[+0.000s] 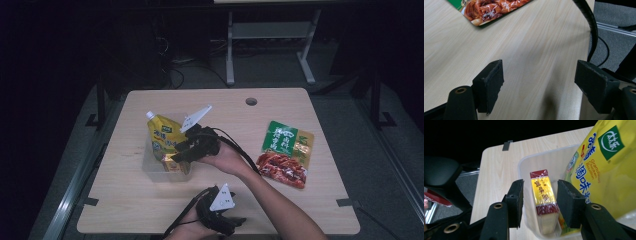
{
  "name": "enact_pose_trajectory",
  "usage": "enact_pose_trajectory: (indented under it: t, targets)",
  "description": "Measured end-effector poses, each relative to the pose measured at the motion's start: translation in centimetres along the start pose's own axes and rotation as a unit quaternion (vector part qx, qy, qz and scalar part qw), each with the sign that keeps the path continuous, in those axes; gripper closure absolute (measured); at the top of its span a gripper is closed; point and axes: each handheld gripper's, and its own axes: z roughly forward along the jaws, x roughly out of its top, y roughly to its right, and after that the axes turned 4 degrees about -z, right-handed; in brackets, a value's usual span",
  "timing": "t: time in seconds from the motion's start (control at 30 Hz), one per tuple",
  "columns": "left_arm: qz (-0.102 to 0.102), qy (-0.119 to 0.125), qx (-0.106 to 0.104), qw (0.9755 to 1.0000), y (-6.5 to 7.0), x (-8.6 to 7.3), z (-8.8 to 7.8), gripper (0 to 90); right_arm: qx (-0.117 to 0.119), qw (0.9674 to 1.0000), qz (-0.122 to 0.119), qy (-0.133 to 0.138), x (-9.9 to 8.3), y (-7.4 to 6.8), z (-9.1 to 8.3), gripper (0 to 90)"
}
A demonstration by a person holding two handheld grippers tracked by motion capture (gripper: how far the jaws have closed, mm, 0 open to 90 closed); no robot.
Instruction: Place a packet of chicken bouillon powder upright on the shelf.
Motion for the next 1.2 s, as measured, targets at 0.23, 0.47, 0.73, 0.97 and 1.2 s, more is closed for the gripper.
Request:
enact_pose_trajectory:
  t: [0.23, 0.47, 0.73, 0.97, 1.2]
  targets:
    - [-0.007, 0.006, 0.0, 1.0, 0.0, 0.1, -0.1, 22.9, -0.007, 1.0, 0.003, 0.004, -0.5, -0.3, -1.8, 52.5]
    - [-0.004, 0.008, 0.004, 1.0, -0.3, 0.2, -0.2, 22.8, -0.017, 0.9997, 0.017, 0.006, -1.4, -0.1, -3.5, 51.5]
    - [-0.005, 0.005, 0.007, 1.0, -0.5, 0.2, -0.3, 22.8, -0.024, 0.9993, 0.027, 0.012, -2.5, 0.1, -5.0, 49.1]
    - [-0.009, 0.014, 0.015, 0.9997, -1.1, 0.3, -0.8, 22.7, -0.047, 0.9976, 0.044, 0.023, -4.0, 0.4, -7.3, 45.6]
    - [-0.009, 0.017, 0.024, 0.9995, -2.0, 0.4, -1.3, 22.6, -0.068, 0.9948, 0.072, 0.023, -6.0, 1.0, -9.3, 43.3]
